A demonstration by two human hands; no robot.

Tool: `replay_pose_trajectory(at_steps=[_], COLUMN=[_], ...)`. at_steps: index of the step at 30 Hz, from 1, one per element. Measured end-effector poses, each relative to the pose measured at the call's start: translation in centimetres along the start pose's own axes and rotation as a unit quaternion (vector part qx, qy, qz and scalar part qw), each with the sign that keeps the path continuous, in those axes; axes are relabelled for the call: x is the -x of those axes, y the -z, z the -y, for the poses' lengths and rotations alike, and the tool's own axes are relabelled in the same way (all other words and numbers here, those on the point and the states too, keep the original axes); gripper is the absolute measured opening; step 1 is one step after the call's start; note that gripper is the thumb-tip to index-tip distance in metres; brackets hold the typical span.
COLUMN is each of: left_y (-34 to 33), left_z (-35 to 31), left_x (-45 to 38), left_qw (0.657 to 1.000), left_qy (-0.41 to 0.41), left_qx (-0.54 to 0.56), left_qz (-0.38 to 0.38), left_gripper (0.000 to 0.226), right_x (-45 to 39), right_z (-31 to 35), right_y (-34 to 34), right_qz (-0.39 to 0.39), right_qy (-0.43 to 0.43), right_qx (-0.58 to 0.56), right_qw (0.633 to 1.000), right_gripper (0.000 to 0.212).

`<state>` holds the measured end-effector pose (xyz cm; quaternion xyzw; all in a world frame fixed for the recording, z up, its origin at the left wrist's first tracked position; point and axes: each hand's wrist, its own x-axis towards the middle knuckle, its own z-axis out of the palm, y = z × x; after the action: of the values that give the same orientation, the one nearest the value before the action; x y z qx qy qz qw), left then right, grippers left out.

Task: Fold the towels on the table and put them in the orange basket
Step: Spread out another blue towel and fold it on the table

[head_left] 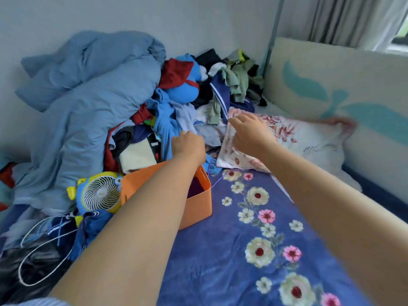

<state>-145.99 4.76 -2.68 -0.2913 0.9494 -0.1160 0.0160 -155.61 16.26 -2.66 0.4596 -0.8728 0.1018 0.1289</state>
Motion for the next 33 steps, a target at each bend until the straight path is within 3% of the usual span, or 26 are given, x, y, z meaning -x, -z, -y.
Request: replay_pose_trajectory(at_steps=[3,9,14,19,25,33], left_y=[3.1,8.5,12.2,15.9,19.1,22.5], left_z=[-3.3,-12.1,-22.2,-33.8,-46.4,-61.4], left_x=[5.2,14.3,22.7,32.9,44.7,58.3], left_qw=[0.997,0.970,0.922,0.861,0.794,0.742], left_qy=[-0.072,-0.223,-0.367,-0.486,-0.583,-0.647], left_qx=[0.001,0.010,0.037,0.050,0.066,0.094], left_qz=[-0.026,-0.098,-0.116,-0.141,-0.159,-0.147], left_gripper=[0.035,0.038,0.038,0.036,0.035,0.030], right_x=[7.5,21.1,34.2,49.9,67.4,87.2], right_z=[-0.6,-3.5,-6.7,-9.9,-13.1,-18.9], right_y=[5.3,14.3,20.5,25.4,29.1,34.8], right_qz=[-0.045,-0.064,-0.049,-0.037,-0.011,0.007], right_qy=[-0.056,-0.201,-0.330,-0.472,-0.588,-0.640], right_qx=[0.042,0.123,0.169,0.203,0.223,0.234], right_qw=[0.997,0.970,0.927,0.857,0.777,0.732], right_gripper=[0.042,0.038,0.042,0.041,0.040,0.036])
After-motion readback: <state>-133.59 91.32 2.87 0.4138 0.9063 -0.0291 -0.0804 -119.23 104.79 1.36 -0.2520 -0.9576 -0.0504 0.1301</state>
